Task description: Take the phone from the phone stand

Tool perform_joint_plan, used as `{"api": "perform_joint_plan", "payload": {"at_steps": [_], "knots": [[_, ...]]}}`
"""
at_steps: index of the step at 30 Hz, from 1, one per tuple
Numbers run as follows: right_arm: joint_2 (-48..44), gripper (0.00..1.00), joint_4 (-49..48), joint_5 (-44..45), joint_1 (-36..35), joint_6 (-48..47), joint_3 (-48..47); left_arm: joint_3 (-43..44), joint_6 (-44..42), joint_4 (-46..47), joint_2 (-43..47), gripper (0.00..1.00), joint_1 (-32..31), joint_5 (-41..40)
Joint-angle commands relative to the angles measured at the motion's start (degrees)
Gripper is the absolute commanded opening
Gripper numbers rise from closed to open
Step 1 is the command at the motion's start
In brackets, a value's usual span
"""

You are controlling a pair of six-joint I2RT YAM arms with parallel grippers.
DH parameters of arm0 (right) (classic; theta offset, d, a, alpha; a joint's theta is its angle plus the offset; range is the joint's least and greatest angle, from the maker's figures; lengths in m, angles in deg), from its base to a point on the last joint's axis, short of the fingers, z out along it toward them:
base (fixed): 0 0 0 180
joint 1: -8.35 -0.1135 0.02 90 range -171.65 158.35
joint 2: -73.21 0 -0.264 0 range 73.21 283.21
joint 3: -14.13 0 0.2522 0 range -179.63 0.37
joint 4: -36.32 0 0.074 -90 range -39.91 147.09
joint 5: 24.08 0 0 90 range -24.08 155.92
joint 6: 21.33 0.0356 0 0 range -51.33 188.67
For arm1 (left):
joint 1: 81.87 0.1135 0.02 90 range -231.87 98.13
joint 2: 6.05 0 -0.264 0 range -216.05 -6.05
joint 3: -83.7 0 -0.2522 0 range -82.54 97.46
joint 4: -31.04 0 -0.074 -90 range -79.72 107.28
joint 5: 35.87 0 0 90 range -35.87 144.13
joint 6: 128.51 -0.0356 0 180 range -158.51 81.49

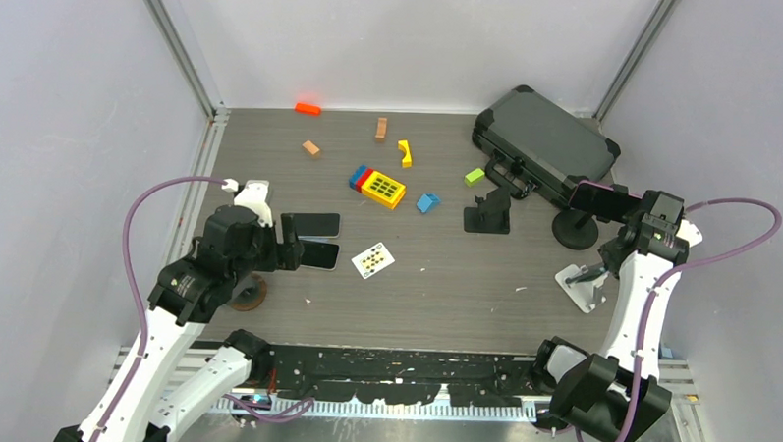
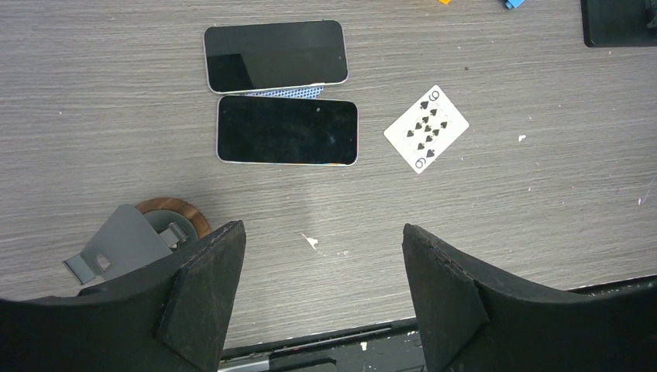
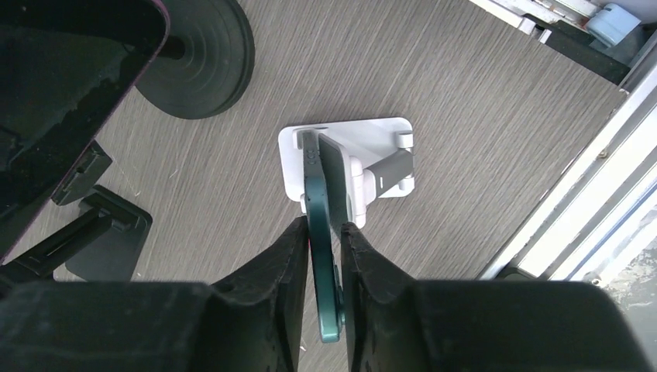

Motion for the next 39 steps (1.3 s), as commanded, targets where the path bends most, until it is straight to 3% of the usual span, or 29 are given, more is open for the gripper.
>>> {"api": "perform_joint_plan", "payload": {"at_steps": [1, 9, 19, 39], "knots": [[-1.08, 0.22, -1.51, -0.77, 0.36, -0.42, -0.95, -0.26, -0.23, 2.54, 0.34, 0.76, -0.25, 0.80], [-2.38, 0.00, 1.57, -2.29, 0.36, -0.25, -6.08, -0.36, -0.31, 2.77, 0.97, 0.77, -0.25, 0.80], [-5.08, 0.00, 6.50, -5.94, 0.36, -0.26, -12.98, -0.66, -0.32, 3.11, 1.84, 0.77, -0.34, 0.53], [-11.22, 0.00, 13.46, -20.36, -1.13, 1.12, -14.61, -0.88, 0.04, 3.35, 1.42, 0.78, -0.34, 0.19]]}}
